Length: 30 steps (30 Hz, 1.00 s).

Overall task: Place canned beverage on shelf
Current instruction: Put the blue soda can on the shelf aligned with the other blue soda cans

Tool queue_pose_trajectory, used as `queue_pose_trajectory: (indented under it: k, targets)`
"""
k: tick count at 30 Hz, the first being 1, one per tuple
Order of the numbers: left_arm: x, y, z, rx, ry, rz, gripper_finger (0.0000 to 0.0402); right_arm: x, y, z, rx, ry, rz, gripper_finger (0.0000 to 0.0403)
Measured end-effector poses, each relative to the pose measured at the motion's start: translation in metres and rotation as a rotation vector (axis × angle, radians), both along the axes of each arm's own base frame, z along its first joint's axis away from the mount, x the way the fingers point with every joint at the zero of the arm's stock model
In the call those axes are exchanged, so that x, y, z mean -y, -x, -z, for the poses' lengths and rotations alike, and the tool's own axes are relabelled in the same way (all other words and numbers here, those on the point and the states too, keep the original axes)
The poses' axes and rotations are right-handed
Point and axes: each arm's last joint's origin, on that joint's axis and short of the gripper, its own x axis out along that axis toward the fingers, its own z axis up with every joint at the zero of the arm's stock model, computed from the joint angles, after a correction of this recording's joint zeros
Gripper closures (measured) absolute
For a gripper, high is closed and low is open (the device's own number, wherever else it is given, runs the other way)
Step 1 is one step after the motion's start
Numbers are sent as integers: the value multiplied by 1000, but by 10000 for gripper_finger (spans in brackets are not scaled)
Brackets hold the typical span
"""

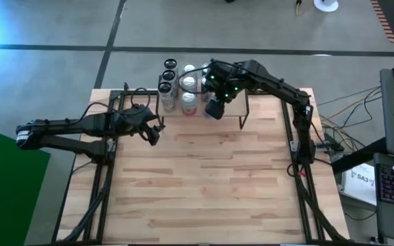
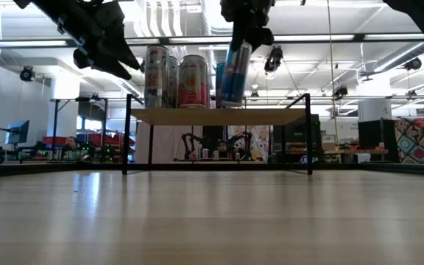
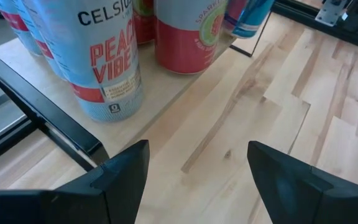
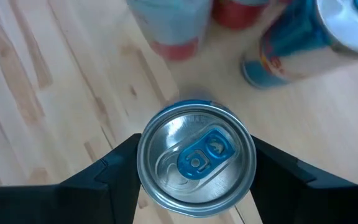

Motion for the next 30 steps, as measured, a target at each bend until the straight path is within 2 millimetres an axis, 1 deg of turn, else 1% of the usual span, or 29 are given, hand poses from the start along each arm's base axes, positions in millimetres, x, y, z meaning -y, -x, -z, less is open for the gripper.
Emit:
queue_pose_trajectory:
  k: [7,19,21,26,30]
  targets:
    - [0,0,0,3,1,-1,143,6,-1,-6,47,42,25,175]
    - [0,0,0,17,26,-10,143,14,-8,7,9,32,32,175]
    - [0,0,0,21,32,-14,143,15,-9,8,6,35,30,167]
    - [0,-1,0,25,39,-18,143,15,-9,9,-4,36,28,128]
    - [0,-1,0,27,42,-18,143,16,-10,11,-13,52,28,112]
